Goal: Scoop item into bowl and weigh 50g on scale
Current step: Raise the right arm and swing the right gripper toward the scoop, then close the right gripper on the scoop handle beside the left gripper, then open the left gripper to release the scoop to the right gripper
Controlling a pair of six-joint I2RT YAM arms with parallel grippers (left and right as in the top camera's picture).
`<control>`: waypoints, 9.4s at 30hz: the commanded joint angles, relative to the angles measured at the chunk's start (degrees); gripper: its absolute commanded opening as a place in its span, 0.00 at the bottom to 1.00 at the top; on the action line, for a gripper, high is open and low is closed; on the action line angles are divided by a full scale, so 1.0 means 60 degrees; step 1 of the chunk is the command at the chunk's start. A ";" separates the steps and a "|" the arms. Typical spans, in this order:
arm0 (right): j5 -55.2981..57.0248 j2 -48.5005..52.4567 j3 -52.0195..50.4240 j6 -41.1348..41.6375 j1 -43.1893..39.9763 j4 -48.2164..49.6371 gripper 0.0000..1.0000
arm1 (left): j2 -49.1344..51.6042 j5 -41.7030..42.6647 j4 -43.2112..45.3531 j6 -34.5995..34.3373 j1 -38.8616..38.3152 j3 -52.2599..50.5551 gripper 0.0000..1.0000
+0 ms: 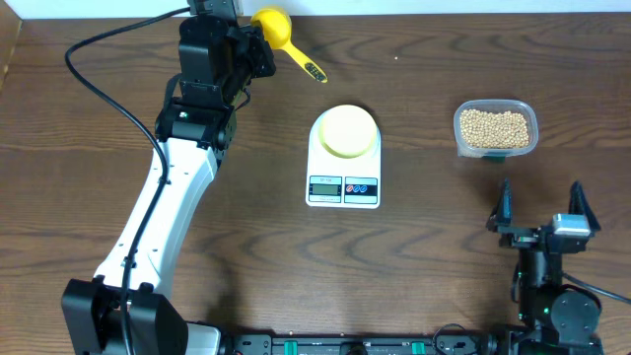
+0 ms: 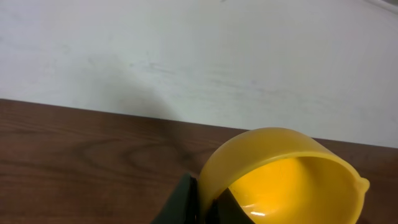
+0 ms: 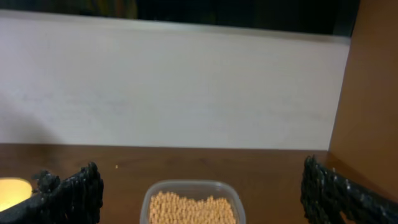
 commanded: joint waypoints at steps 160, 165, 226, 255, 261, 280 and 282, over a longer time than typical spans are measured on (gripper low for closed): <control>-0.8612 1.5682 1.1617 0.8262 0.3439 0.4415 0.53 | -0.0120 0.1457 0.0659 -0.8196 -0.0969 0.0029 0.08; -0.8608 1.5682 1.1617 0.8196 0.3439 0.4411 0.50 | -0.0120 0.1512 0.0656 -0.8193 -0.0969 0.0026 0.08; -0.8353 1.5682 1.1617 0.7919 0.3497 0.4408 0.01 | -0.0120 0.1545 0.0506 -0.8936 -0.1111 0.0026 0.08; -0.7963 1.5682 1.1617 0.7155 0.3468 0.3974 0.01 | -0.0120 0.1545 0.0506 -0.8929 -0.1111 0.0026 0.81; -0.7708 1.5682 1.1617 0.6637 0.3300 0.3654 0.01 | -0.0120 0.1541 0.0506 -0.8677 -0.1111 0.0026 0.81; -0.7067 1.5682 1.1617 0.4262 0.1745 0.2787 0.01 | -0.0120 0.1475 0.0138 -0.6466 -0.1111 0.0026 0.82; -0.6921 1.5682 1.1617 0.4131 0.1599 0.2783 0.01 | -0.0120 0.1475 0.0007 -0.6131 -0.1111 0.0026 0.82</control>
